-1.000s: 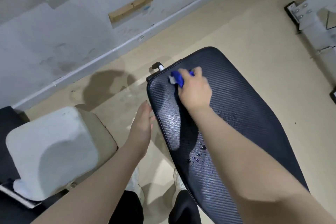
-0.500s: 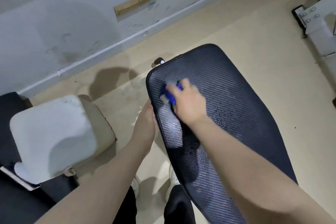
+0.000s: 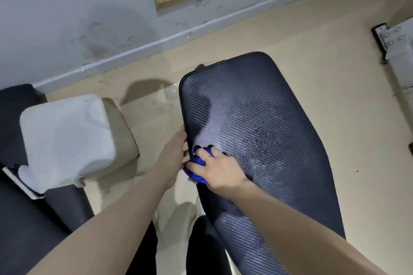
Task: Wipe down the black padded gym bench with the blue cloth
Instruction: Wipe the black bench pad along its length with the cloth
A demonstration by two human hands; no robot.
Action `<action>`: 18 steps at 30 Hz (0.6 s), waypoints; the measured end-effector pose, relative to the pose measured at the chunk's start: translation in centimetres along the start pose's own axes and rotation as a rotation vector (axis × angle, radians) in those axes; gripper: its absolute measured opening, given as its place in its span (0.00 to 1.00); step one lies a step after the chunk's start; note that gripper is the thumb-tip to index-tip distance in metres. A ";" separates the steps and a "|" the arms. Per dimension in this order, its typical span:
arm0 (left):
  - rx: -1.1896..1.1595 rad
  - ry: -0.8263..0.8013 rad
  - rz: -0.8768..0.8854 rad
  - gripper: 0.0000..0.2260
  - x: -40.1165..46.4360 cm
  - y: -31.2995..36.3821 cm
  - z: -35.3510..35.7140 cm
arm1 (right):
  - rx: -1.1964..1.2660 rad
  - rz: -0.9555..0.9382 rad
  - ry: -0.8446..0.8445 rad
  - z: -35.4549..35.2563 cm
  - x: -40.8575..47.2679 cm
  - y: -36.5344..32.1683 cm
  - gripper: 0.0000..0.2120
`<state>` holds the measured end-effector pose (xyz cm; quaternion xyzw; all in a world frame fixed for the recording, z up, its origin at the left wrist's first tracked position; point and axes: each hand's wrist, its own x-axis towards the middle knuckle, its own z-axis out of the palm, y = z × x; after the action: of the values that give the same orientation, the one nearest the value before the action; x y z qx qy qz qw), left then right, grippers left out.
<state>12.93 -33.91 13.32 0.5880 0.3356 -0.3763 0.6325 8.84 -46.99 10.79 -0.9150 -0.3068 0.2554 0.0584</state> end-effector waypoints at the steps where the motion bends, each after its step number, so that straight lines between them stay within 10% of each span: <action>1: 0.012 -0.001 0.016 0.14 -0.1 0.0 0.0 | -0.032 -0.026 -0.002 -0.1 0.1 0.4 0.22; 9: 0.083 0.011 0.111 0.16 1.3 -1.7 -0.2 | 0.055 0.356 0.235 -4.4 7.5 6.1 0.18; 18: 0.142 0.027 0.128 0.17 -1.3 -2.0 1.5 | 0.188 0.117 0.043 -0.4 -2.0 0.6 0.20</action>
<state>10.51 -35.40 13.53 0.6566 0.2786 -0.3498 0.6074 8.04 -48.64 11.82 -0.9271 -0.2261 0.2664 0.1356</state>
